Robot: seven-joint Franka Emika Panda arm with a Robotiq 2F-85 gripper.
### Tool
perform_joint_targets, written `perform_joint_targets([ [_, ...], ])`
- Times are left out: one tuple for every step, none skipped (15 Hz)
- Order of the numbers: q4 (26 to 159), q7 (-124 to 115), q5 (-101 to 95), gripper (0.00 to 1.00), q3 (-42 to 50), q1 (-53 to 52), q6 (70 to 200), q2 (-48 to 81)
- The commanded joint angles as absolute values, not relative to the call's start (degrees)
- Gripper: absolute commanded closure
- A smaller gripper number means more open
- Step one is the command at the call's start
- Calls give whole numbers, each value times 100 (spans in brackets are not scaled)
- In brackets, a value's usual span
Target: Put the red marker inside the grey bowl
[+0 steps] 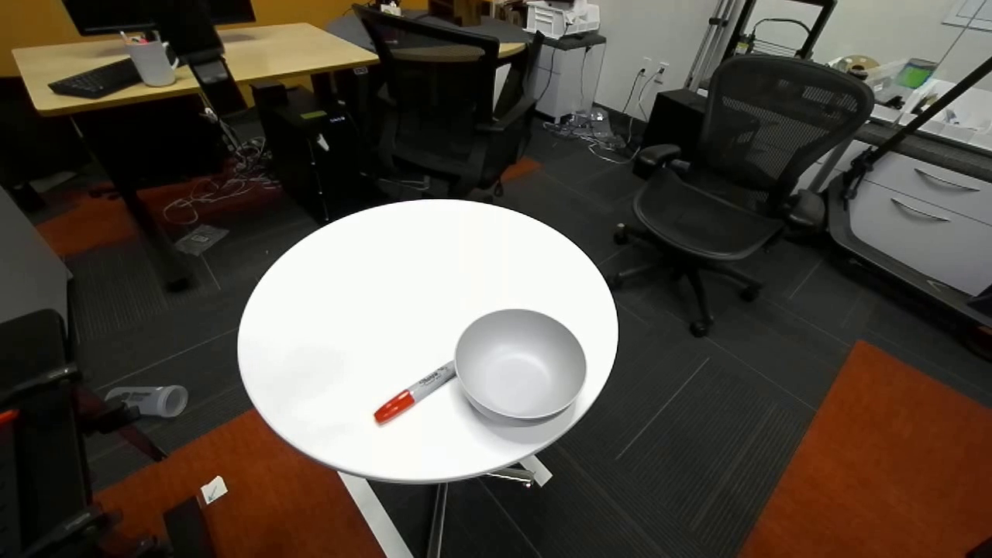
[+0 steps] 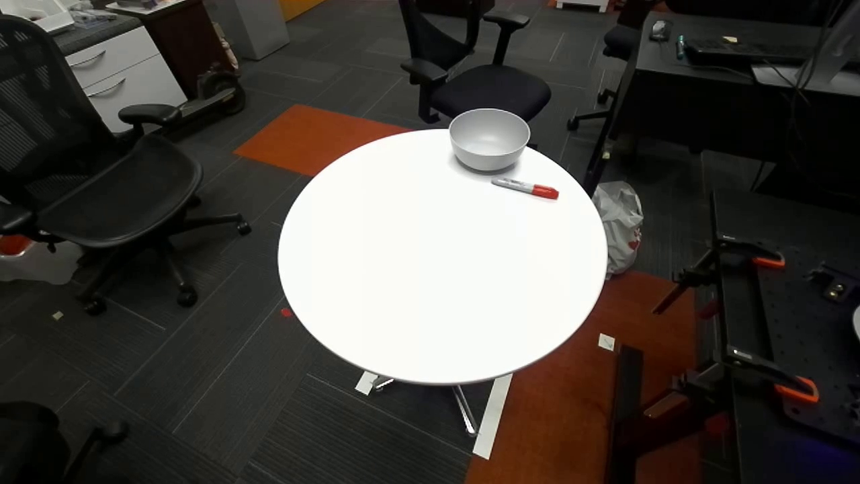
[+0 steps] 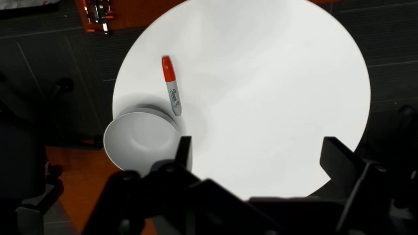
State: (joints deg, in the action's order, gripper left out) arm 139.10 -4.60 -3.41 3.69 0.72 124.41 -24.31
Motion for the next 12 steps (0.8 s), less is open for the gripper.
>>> perform_joint_targets([
  [13869,-158,-203,0,495,212,12907,-1995],
  [13877,-113,-247,0,524,254,13074,-1876],
  [13902,1,-190,0,576,251,13225,-1783],
  [13938,68,-225,0,594,276,13401,-1701],
  [13977,138,-221,0,625,285,13572,-1625],
  [14000,225,-208,0,665,300,13719,-1542],
  [14014,302,-179,0,700,320,13858,-1440],
  [14023,383,-154,0,740,339,14004,-1333],
  [14024,475,-114,0,781,347,14104,-1238],
  [14013,543,-86,0,821,366,14216,-1115],
  [14013,634,-27,0,864,385,14332,-1008],
  [13991,753,94,0,902,385,14425,-879],
])
